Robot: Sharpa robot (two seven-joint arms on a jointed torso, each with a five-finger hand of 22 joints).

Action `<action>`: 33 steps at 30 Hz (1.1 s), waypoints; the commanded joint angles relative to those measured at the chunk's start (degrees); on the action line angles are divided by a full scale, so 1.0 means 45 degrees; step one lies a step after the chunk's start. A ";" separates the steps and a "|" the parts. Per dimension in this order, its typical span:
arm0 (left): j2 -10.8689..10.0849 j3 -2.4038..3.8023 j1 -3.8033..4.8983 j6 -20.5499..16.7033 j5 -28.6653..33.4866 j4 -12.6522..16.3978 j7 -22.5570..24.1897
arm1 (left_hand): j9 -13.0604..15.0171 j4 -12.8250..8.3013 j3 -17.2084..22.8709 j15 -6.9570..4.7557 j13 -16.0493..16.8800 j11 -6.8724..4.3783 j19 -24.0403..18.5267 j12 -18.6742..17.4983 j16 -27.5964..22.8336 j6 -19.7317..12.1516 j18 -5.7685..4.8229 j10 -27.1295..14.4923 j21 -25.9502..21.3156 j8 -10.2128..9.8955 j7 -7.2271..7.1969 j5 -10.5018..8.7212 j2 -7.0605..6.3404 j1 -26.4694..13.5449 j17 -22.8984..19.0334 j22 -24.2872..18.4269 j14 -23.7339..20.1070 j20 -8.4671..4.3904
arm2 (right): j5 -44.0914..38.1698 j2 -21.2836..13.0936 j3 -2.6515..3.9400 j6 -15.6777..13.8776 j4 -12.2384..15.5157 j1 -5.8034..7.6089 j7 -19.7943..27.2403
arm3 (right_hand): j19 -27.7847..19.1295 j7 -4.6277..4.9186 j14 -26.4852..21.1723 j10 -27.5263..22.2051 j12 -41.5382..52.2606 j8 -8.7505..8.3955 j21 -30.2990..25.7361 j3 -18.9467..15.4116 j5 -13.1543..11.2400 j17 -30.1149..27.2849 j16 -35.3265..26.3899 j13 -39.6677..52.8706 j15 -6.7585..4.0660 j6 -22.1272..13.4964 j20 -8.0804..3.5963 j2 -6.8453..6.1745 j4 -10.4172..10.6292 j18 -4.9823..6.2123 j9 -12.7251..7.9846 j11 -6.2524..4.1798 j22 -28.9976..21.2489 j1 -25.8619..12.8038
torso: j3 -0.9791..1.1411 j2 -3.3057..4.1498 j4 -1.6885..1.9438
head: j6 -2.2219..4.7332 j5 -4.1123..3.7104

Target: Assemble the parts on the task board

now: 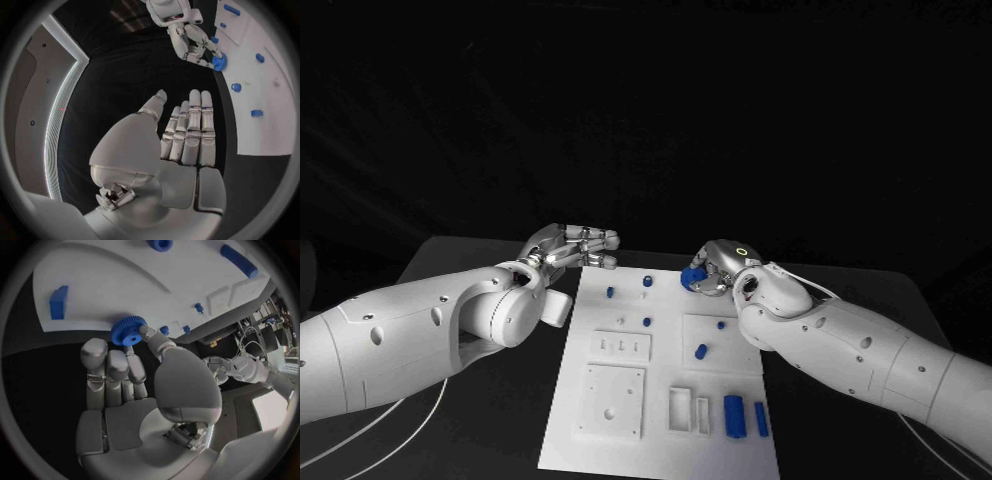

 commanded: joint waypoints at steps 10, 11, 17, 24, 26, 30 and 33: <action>-0.0015 0.0007 0.0007 0.0055 -0.0065 -0.0010 0.0101 | 0.0000 -0.0030 -0.0069 0.0032 0.0021 -0.0002 0.0017 0.0003 -0.0073 -0.0098 -0.0064 -0.0073 0.0054 0.0022 -0.0011 -0.0085 0.0099 -0.0009 -0.0017 -0.0011 -0.0048 0.0093 | -0.1428 -0.0058 -0.0307 -0.1097 0.1560 -0.0010 -0.0311 | 0.0712 -0.0232 -0.0018 0.0063 0.0043 0.0026 0.0193 0.0158 -0.0084 -0.0040 -0.0002 0.0653 -0.0071 0.0597 -0.0057 -0.0204 0.0002 -0.0117 0.0304 -0.0056 0.0160 -0.0018 | -0.0022 -0.0005 -0.0003 | 0.0086 0.0099; -0.0019 0.0007 0.0007 0.0050 -0.0066 -0.0005 0.0100 | 0.0000 -0.0030 -0.0069 0.0032 0.0021 -0.0002 0.0017 0.0003 -0.0073 -0.0098 -0.0064 -0.0073 0.0054 0.0022 -0.0011 -0.0085 0.0099 -0.0009 -0.0017 -0.0011 -0.0048 0.0093 | -0.1484 -0.0028 -0.0384 -0.1109 0.1634 -0.0010 -0.0294 | 0.0711 -0.0231 -0.0017 0.0065 0.0042 0.0027 0.0194 0.0166 -0.0087 -0.0041 0.0000 0.0653 -0.0071 0.0593 -0.0056 -0.0209 0.0007 -0.0118 0.0303 -0.0054 0.0160 -0.0021 | -0.0023 0.0005 -0.0002 | 0.0095 0.0115; -0.0026 0.0007 0.0008 0.0036 -0.0068 0.0015 0.0100 | 0.0000 -0.0030 -0.0069 0.0032 0.0021 -0.0002 0.0017 0.0003 -0.0073 -0.0098 -0.0064 -0.0073 0.0054 0.0022 -0.0011 -0.0085 0.0099 -0.0009 -0.0017 -0.0011 -0.0048 0.0093 | -0.1704 0.0260 -0.0768 -0.1175 0.1756 -0.0012 -0.0213 | 0.0708 -0.0235 -0.0016 0.0064 0.0024 0.0029 0.0203 0.0180 -0.0154 -0.0046 0.0002 0.0645 -0.0067 0.0599 -0.0052 -0.0224 0.0026 -0.0122 0.0302 -0.0051 0.0162 -0.0022 | -0.0017 0.0027 0.0014 | 0.0129 0.0162; 0.0022 0.0007 0.0009 0.0026 -0.0070 0.0028 0.0089 | 0.0000 -0.0030 -0.0069 0.0032 0.0021 -0.0002 0.0017 0.0003 -0.0073 -0.0098 -0.0064 -0.0073 0.0054 0.0022 -0.0011 -0.0085 0.0099 -0.0009 -0.0017 -0.0011 -0.0048 0.0093 | -0.1780 0.0744 -0.1168 -0.1274 0.1378 -0.0011 -0.0123 | 0.0714 -0.0229 -0.0018 0.0075 0.0015 0.0026 0.0269 0.0200 -0.0192 -0.0088 -0.0019 0.0641 -0.0060 0.0591 -0.0046 -0.0239 0.0056 -0.0134 0.0291 -0.0043 0.0181 -0.0013 | -0.0025 0.0042 0.0046 | 0.0149 0.0229; 0.0035 0.0007 0.0009 0.0020 -0.0070 0.0028 0.0084 | 0.0000 -0.0030 -0.0069 0.0032 0.0021 -0.0002 0.0017 0.0003 -0.0073 -0.0098 -0.0064 -0.0073 0.0054 0.0022 -0.0011 -0.0085 0.0099 -0.0009 -0.0017 -0.0011 -0.0048 0.0093 | -0.1792 0.0876 -0.1226 -0.1338 0.1253 -0.0012 -0.0109 | 0.0714 -0.0229 -0.0018 0.0075 0.0015 0.0026 0.0269 0.0200 -0.0192 -0.0088 -0.0019 0.0641 -0.0060 0.0591 -0.0046 -0.0239 0.0056 -0.0134 0.0291 -0.0043 0.0181 -0.0013 | -0.0025 0.0051 0.0054 | 0.0135 0.0235; 0.0068 0.0007 0.0009 0.0024 -0.0071 0.0018 0.0079 | 0.0000 -0.0040 -0.0061 0.0025 0.0021 -0.0006 0.0023 0.0002 -0.0067 -0.0095 -0.0061 -0.0062 0.0081 0.0022 -0.0012 -0.0073 0.0098 0.0008 -0.0016 -0.0021 -0.0031 0.0086 | -0.1806 0.1159 -0.1298 -0.1439 0.0988 -0.0014 -0.0077 | 0.0714 -0.0229 -0.0018 0.0075 0.0015 0.0026 0.0269 0.0200 -0.0192 -0.0088 -0.0019 0.0641 -0.0060 0.0591 -0.0046 -0.0239 0.0056 -0.0134 0.0291 -0.0043 0.0181 -0.0013 | -0.0014 0.0041 0.0038 | 0.0143 0.0249; 0.0093 0.0007 0.0009 0.0030 -0.0071 0.0010 0.0078 | 0.0000 -0.0040 -0.0061 0.0025 0.0021 -0.0006 0.0023 0.0002 -0.0067 -0.0095 -0.0061 -0.0062 0.0081 0.0022 -0.0012 -0.0073 0.0098 0.0008 -0.0016 -0.0021 -0.0031 0.0086 | -0.1768 0.1374 -0.1325 -0.1534 0.0737 -0.0016 -0.0070 | 0.0715 -0.0220 -0.0020 0.0068 -0.0019 0.0024 0.0289 0.0181 -0.0235 -0.0120 -0.0030 0.0625 -0.0064 0.0553 -0.0051 -0.0256 0.0077 -0.0133 0.0275 -0.0039 0.0181 -0.0018 | -0.0019 0.0028 0.0023 | 0.0158 0.0211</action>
